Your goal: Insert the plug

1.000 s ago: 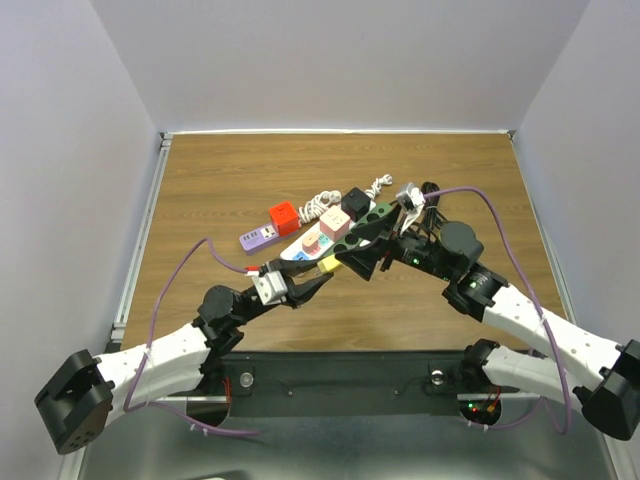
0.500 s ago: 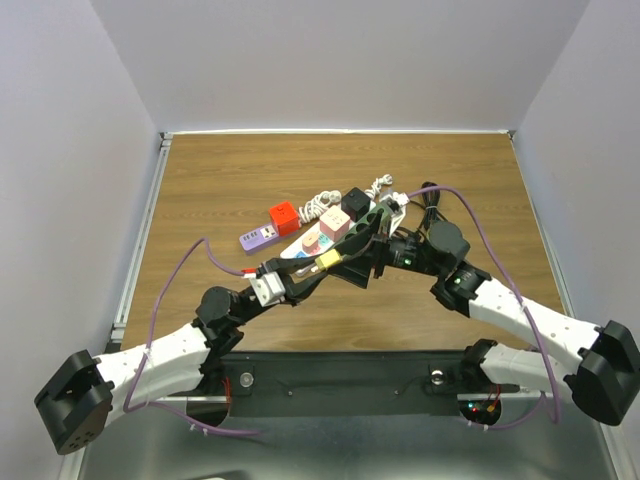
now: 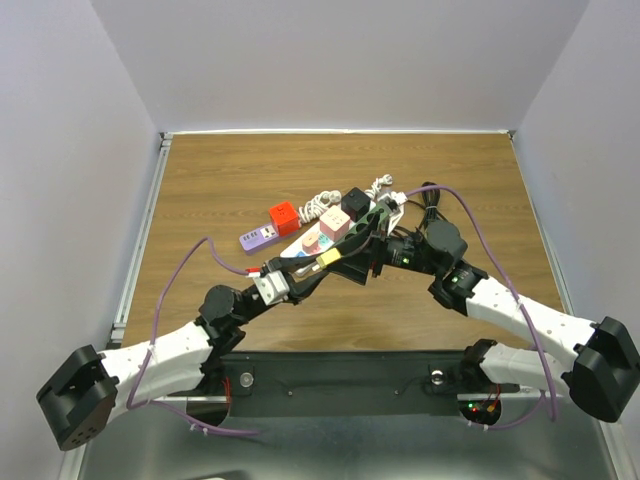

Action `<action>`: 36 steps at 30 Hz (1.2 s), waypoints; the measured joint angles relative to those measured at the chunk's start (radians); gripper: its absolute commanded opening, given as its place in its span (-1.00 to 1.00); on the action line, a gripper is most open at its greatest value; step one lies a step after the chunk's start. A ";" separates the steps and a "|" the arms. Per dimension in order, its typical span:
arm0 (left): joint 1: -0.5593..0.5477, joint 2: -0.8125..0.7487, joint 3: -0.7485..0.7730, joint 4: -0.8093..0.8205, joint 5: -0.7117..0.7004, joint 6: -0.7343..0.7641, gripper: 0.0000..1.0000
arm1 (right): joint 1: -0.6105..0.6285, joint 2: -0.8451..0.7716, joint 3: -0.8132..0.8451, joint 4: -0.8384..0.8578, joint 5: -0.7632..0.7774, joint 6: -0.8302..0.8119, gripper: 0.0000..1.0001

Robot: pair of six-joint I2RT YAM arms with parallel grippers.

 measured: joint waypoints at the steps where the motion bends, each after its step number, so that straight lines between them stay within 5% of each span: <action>1: 0.000 0.004 0.000 0.001 0.000 0.001 -1.00 | 0.000 0.000 0.000 0.002 0.000 0.000 0.52; 10: 0.000 0.006 0.000 0.025 -0.002 0.002 -1.00 | -0.008 0.018 0.000 0.021 -0.012 0.000 0.01; 17: 0.000 0.008 0.000 0.023 -0.012 0.004 -1.00 | -0.016 0.040 0.001 0.053 -0.024 0.008 -0.99; 26: 0.000 0.056 0.000 0.069 -0.031 0.004 -0.96 | -0.018 0.044 0.001 0.057 0.016 -0.005 -0.99; 28: 0.000 0.073 0.000 0.081 -0.044 0.002 -0.65 | -0.019 0.050 0.001 0.057 0.035 -0.010 -0.99; 34: 0.000 0.084 0.000 0.071 -0.089 -0.004 -0.31 | -0.026 0.072 0.005 0.068 0.084 -0.056 -0.99; 36: 0.000 0.071 0.000 0.041 -0.102 -0.008 0.07 | -0.028 0.084 0.005 0.073 0.087 -0.070 -0.99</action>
